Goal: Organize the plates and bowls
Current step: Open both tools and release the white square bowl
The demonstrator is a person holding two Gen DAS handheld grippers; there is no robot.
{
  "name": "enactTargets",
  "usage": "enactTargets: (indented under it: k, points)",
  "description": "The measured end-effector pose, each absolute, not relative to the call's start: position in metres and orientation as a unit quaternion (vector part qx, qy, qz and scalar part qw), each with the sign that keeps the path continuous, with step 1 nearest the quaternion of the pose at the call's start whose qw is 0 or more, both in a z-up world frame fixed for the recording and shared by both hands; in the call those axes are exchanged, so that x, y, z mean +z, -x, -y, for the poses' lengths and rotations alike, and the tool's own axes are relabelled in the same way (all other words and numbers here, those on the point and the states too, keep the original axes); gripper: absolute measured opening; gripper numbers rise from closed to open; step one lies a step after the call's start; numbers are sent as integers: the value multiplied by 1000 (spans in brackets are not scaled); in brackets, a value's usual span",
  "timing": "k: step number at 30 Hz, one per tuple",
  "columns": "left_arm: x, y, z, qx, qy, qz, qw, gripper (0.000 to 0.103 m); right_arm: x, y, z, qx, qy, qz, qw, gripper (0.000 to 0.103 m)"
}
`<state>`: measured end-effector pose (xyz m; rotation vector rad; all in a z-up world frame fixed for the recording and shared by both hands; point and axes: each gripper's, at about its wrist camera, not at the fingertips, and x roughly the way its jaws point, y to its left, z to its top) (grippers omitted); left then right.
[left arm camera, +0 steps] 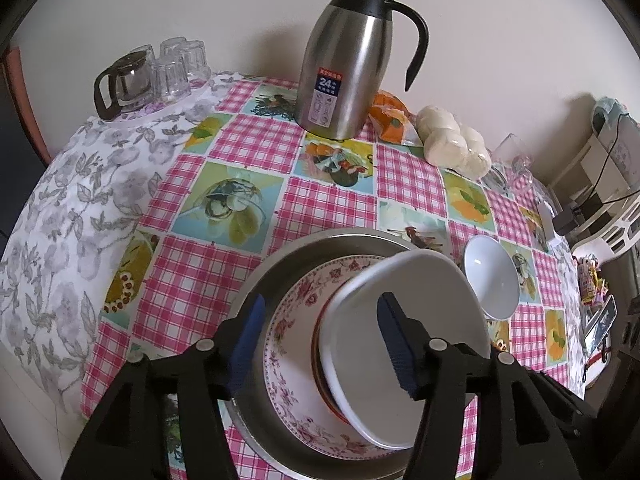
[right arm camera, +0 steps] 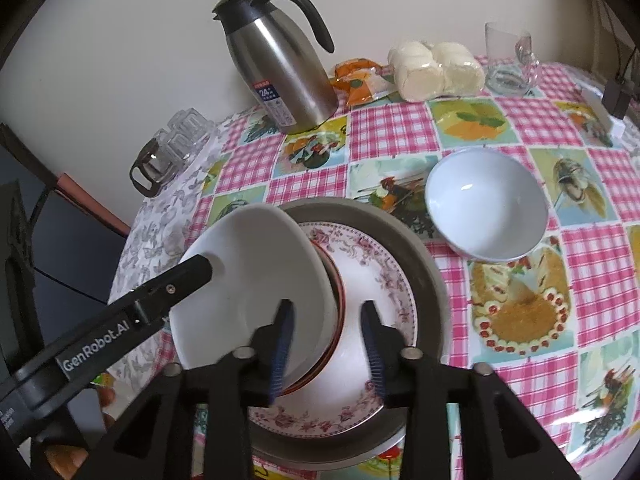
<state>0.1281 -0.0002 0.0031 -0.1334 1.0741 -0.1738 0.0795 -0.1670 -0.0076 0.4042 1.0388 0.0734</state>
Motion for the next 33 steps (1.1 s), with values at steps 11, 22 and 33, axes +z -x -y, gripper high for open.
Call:
enactTargets:
  k: [11, 22, 33]
  points:
    - [15, -126, -16, -39, 64, -481, 873, 83, 3, -76, 171, 15, -168, -471, 866, 76]
    - [21, -123, -28, -3, 69, -466, 882, 84, 7, -72, 178, 4, -163, -459, 874, 100]
    - [29, -116, -22, 22, 55, -450, 891, 97, 14, -63, 200, -12, -169, -447, 878, 103]
